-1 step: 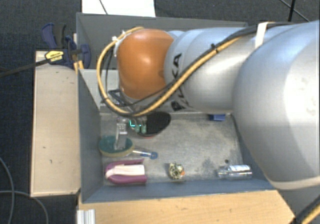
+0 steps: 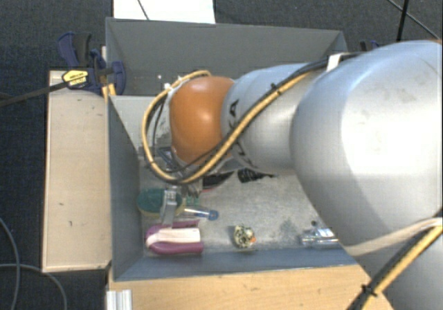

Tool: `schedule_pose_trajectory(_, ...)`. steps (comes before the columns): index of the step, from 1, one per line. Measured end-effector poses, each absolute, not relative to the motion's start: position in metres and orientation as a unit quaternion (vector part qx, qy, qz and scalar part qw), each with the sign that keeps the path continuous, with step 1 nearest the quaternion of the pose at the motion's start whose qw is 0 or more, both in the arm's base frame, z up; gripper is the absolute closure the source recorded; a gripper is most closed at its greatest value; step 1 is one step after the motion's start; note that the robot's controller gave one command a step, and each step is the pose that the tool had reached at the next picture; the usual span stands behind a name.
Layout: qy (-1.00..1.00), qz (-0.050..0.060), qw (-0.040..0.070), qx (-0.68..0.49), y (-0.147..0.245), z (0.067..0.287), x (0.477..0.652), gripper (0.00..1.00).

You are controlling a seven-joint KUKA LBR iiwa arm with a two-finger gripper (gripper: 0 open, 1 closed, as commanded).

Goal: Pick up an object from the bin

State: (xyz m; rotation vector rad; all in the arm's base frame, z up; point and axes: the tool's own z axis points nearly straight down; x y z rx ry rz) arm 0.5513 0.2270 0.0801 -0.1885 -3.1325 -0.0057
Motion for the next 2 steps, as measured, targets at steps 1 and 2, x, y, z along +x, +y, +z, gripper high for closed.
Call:
schedule_pose_trajectory(1, -0.996, 0.002, 0.002, -0.084, 0.24, 0.072, 0.568, 0.0)
schedule_pose_trajectory(2, -0.989, -0.003, -0.008, -0.151, 0.142, 0.074, 0.523, 0.0)
